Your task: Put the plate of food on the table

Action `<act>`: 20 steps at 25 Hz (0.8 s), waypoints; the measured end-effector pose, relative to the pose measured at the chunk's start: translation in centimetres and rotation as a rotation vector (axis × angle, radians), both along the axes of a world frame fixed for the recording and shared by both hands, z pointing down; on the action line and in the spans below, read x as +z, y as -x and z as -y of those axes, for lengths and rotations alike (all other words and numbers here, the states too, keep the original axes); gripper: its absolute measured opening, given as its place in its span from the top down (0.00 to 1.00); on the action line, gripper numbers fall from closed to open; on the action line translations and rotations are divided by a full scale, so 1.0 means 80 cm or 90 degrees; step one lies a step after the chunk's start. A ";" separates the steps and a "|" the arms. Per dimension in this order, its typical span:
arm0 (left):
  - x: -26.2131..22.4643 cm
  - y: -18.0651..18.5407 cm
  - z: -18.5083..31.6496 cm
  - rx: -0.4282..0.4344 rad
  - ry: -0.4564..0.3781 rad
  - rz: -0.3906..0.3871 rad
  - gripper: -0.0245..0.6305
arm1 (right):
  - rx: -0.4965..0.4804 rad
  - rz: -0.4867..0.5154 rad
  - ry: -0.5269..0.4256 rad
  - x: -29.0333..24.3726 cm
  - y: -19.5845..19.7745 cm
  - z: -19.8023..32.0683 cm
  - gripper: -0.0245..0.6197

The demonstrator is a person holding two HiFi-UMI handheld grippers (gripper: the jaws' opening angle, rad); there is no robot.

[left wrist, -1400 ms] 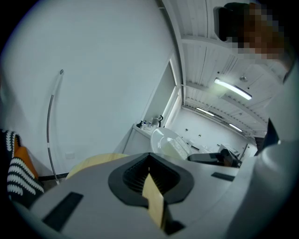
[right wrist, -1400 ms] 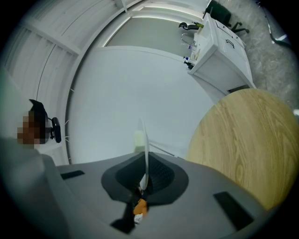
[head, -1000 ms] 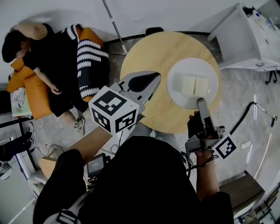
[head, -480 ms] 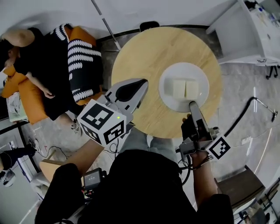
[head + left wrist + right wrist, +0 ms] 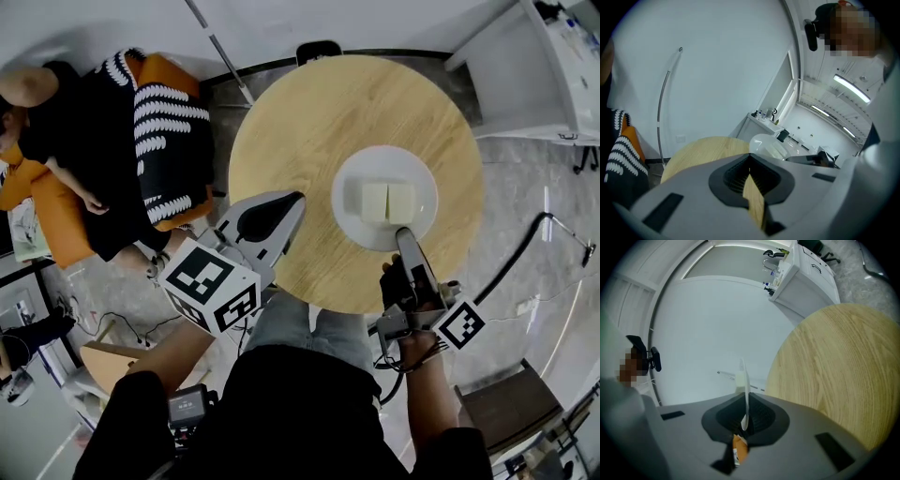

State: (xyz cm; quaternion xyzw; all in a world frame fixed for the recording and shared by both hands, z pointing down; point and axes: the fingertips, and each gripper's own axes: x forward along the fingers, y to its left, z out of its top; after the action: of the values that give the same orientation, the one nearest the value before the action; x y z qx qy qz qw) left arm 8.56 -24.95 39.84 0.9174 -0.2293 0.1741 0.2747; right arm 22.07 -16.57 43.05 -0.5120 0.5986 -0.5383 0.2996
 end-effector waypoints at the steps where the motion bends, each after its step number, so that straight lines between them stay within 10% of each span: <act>1: 0.002 0.001 -0.002 0.000 -0.001 0.003 0.95 | -0.002 0.002 0.002 0.005 0.000 -0.001 0.93; 20: 0.085 0.017 0.006 -0.011 0.053 0.061 0.95 | -0.008 0.045 0.129 0.137 0.004 0.015 0.93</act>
State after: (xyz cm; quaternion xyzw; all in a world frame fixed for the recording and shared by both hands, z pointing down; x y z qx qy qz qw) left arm 7.18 -25.42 46.61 0.8937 -0.2427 0.2246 0.3032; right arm 21.73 -17.74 54.01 -0.5165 0.5335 -0.6158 0.2635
